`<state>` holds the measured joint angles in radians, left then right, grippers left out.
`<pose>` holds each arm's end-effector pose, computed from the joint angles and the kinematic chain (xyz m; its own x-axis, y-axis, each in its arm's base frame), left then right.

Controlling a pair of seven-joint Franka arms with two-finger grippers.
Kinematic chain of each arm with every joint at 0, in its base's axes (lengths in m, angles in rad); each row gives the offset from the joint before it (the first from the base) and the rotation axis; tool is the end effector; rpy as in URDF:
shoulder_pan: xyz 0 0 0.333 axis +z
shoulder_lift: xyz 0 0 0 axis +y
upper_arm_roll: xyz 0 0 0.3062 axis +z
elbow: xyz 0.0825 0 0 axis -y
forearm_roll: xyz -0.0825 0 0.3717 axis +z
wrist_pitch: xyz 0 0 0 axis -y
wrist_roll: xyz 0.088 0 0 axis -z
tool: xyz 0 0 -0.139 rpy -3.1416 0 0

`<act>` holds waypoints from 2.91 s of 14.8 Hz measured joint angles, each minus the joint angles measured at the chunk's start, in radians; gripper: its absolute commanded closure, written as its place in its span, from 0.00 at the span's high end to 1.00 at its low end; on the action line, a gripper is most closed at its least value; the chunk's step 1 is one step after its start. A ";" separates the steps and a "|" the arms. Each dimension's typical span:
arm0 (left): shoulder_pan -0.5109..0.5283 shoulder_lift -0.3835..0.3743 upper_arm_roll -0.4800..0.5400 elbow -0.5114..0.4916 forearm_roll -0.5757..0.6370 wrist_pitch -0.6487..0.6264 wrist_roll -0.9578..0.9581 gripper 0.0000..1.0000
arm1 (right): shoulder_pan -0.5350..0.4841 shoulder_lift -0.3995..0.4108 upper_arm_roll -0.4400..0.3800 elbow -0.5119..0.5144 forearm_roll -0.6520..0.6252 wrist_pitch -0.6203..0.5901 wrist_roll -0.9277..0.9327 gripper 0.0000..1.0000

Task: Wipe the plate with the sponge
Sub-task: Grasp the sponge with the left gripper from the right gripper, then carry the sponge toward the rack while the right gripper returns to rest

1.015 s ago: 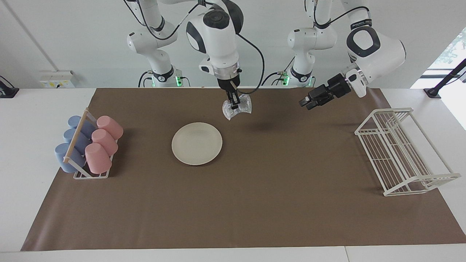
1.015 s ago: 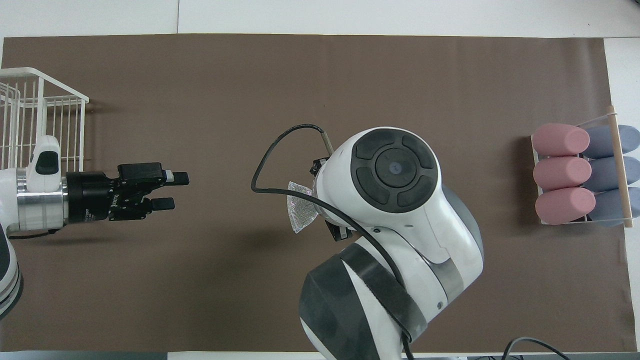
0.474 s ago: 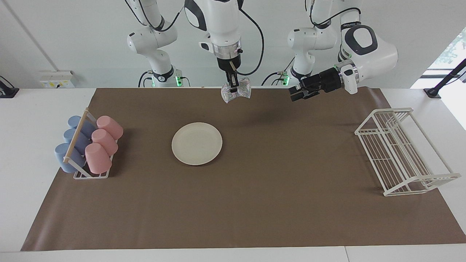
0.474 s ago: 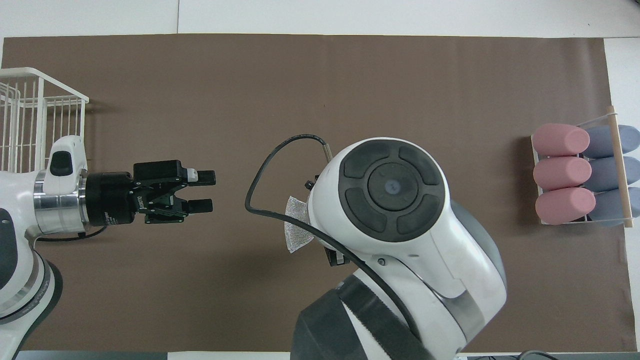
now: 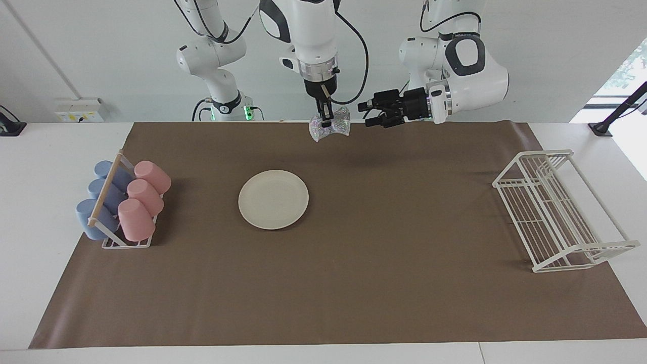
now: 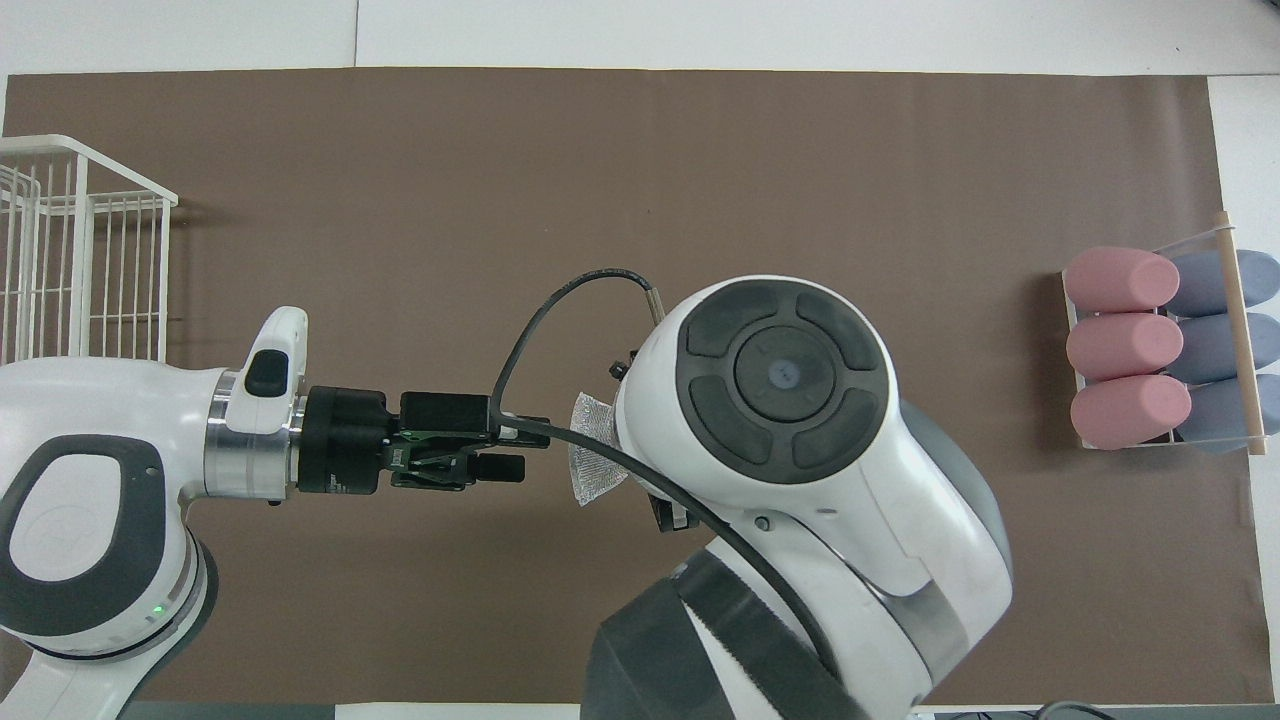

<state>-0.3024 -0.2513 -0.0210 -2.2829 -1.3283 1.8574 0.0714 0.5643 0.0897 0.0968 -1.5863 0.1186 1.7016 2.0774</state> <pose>0.4146 -0.2505 0.4798 0.9524 -0.0463 -0.3015 0.2646 -0.3666 0.8920 0.4494 0.3660 0.5381 0.1361 -0.9831 -0.1225 -0.9891 -0.1419 0.0394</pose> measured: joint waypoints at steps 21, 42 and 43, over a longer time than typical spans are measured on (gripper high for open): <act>-0.123 0.007 0.003 -0.008 -0.058 0.121 -0.018 0.00 | 0.001 0.000 0.000 0.000 0.000 0.001 0.000 0.00; -0.055 0.006 0.025 -0.028 0.083 0.123 -0.043 0.00 | -0.206 -0.060 -0.016 -0.011 -0.006 -0.110 -0.899 1.00; -0.027 0.005 0.026 -0.027 0.127 0.121 -0.049 0.00 | -0.232 -0.061 -0.017 -0.012 -0.006 -0.118 -0.984 1.00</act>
<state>-0.3296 -0.2463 0.0054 -2.3102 -1.2015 1.9787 0.0225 0.3324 0.0287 0.0802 -1.5983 0.1123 1.5836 1.0936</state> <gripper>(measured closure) 0.938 0.000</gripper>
